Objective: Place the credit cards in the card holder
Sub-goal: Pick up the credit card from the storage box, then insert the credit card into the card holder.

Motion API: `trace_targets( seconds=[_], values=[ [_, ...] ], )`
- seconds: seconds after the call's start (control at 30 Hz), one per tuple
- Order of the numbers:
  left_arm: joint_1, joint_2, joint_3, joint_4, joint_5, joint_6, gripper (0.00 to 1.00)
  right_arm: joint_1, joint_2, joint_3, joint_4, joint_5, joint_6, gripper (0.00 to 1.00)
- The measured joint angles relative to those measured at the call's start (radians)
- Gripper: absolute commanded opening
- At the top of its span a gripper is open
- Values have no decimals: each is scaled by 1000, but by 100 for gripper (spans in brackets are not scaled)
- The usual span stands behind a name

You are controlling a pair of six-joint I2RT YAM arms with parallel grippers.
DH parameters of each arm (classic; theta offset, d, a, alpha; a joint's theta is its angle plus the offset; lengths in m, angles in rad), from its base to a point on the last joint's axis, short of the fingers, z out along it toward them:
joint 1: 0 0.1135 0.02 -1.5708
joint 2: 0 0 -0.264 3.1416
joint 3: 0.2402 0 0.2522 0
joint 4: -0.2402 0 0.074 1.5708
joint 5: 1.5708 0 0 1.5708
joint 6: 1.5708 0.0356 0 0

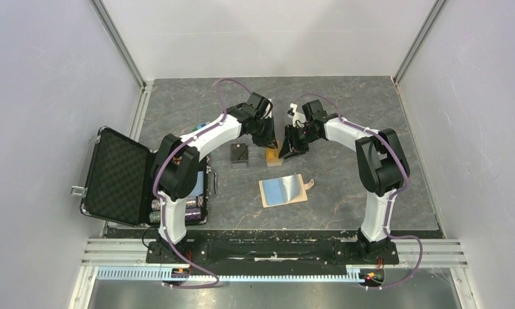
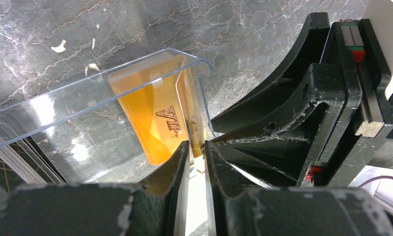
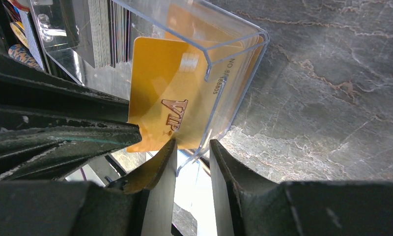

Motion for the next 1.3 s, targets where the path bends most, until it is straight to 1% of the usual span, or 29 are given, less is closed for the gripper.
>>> trace_targets(
  seconds=[0.13,0.23,0.3,0.4,0.43,0.6,0.67,0.8,0.9,1.0,1.13,1.23,1.3],
  values=[
    [0,5,-3,8,17,-2,23,0,0,0,0,1,0,33],
    [0,14,-4,16,26,-2,13,0,0,0,0,1,0,33],
    [0,21,-4,19,35,-3,3,0,0,1,-1,2,0,33],
    [2,29,-4,19,39,-6,2,0,0,5,-5,4,-2,35],
    [3,29,-4,19,38,-6,2,0,0,6,-9,8,-3,37],
    [7,19,-7,16,24,-5,2,-6,-2,20,-27,27,-11,51],
    [10,-3,-18,16,9,-5,2,-12,-10,23,-32,33,-10,61],
    [23,-112,-58,28,5,-6,2,-32,-67,23,-35,32,-13,79],
    [46,-245,-143,84,14,-32,2,-51,-138,23,-33,18,-19,83],
    [73,-387,-264,163,51,-74,2,-69,-214,11,-13,-31,-20,83],
    [100,-531,-427,287,122,-145,2,-82,-324,-78,72,-135,19,82],
    [101,-602,-530,382,181,-207,2,-81,-394,-204,219,-243,123,80],
    [100,-631,-589,453,225,-254,2,-79,-423,-282,318,-296,201,77]
  ],
)
